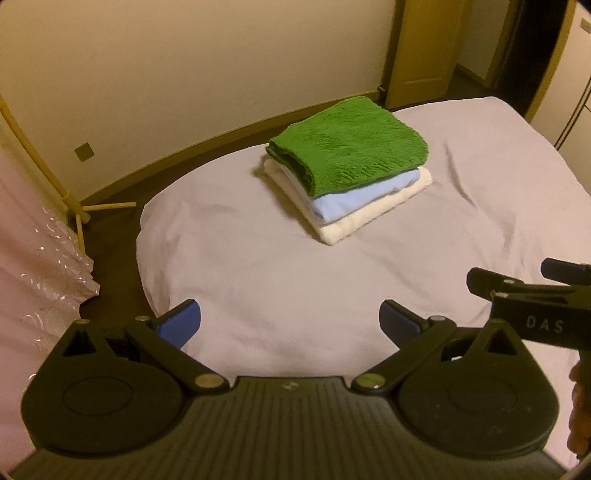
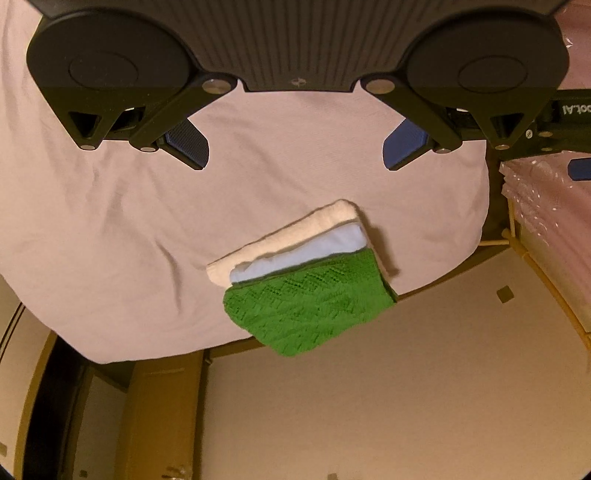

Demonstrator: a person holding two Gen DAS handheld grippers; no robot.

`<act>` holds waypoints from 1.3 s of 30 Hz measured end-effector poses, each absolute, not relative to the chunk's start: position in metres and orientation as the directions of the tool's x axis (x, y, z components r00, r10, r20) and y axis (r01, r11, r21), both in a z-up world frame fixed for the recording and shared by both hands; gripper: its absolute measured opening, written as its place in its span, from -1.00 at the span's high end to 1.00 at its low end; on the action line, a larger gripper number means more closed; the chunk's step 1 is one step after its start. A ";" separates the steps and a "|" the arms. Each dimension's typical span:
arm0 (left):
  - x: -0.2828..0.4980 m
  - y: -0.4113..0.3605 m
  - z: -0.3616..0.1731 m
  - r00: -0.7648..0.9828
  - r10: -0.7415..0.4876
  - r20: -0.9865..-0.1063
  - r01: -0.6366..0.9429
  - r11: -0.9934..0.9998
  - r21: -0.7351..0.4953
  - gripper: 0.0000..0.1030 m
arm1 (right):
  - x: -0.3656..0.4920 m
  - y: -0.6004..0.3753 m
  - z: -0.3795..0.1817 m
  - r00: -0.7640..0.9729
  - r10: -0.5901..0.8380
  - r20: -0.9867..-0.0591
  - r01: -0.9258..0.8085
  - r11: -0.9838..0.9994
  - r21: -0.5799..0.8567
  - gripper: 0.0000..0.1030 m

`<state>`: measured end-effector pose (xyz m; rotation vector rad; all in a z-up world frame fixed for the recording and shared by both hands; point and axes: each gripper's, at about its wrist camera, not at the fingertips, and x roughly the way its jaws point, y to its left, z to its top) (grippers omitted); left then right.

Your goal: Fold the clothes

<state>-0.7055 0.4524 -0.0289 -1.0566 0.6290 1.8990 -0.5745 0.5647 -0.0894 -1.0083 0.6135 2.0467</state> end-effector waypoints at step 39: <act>-0.717 0.533 -0.077 -0.261 0.354 -0.898 -0.870 -0.490 0.059 -0.98 | -0.584 0.632 -0.135 -0.387 0.303 -0.871 -0.819 -0.548 0.173 -1.00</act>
